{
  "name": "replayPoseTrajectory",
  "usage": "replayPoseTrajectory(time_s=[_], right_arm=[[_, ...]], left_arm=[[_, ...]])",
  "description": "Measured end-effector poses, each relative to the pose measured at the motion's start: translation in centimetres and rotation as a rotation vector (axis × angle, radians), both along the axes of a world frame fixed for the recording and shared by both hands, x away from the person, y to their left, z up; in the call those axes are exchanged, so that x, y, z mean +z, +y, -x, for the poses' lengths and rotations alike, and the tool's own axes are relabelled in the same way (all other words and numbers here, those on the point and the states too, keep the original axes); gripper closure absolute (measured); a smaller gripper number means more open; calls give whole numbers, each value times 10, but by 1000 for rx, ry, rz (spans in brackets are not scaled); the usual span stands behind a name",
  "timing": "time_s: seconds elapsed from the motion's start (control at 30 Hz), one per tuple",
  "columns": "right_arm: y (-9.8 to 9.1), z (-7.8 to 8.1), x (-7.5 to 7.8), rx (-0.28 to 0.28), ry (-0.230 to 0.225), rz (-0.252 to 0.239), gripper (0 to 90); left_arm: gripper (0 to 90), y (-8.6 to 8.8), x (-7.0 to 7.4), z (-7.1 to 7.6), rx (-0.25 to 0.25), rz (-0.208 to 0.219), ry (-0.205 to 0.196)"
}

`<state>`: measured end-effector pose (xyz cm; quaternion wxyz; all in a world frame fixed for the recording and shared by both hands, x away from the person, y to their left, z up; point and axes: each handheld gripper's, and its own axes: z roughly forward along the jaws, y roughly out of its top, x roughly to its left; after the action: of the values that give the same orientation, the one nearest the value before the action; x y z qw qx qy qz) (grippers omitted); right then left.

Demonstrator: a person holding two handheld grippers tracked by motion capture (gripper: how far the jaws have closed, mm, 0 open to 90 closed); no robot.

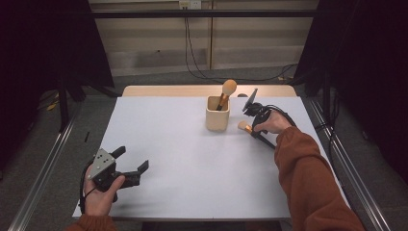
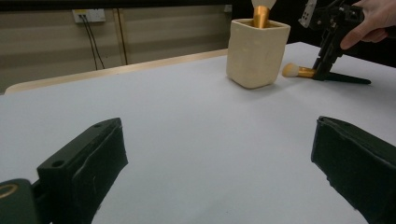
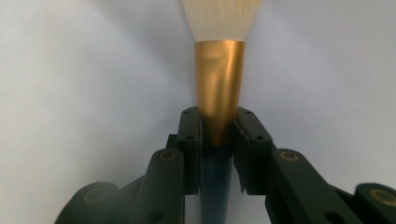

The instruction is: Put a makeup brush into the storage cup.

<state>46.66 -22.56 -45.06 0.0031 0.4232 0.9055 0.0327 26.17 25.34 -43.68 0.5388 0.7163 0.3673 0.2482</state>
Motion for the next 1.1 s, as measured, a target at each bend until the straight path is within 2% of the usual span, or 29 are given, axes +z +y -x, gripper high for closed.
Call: replayPoseTrajectory(time_s=[0.27, 0.67, 0.77, 0.87, 1.1], right_arm=[[-3, 2, 1, -7, -5, -9, 744], [-4, 11, 19, -18, -99, -58, 744], [-7, 14, 25, -34, -140, -74, 745], [-9, 17, 30, -52, -159, -85, 744], [-18, 23, 31, -84, -198, -128, 744]], left_arm=[[30, 0, 0, 1, 8, 10, 2], [30, 1, 0, 1, 11, 3, -2], [30, 2, 0, 1, 13, 5, 0], [30, 2, 0, 1, 9, 3, -3], [26, 2, 0, 1, 4, 3, -1]])
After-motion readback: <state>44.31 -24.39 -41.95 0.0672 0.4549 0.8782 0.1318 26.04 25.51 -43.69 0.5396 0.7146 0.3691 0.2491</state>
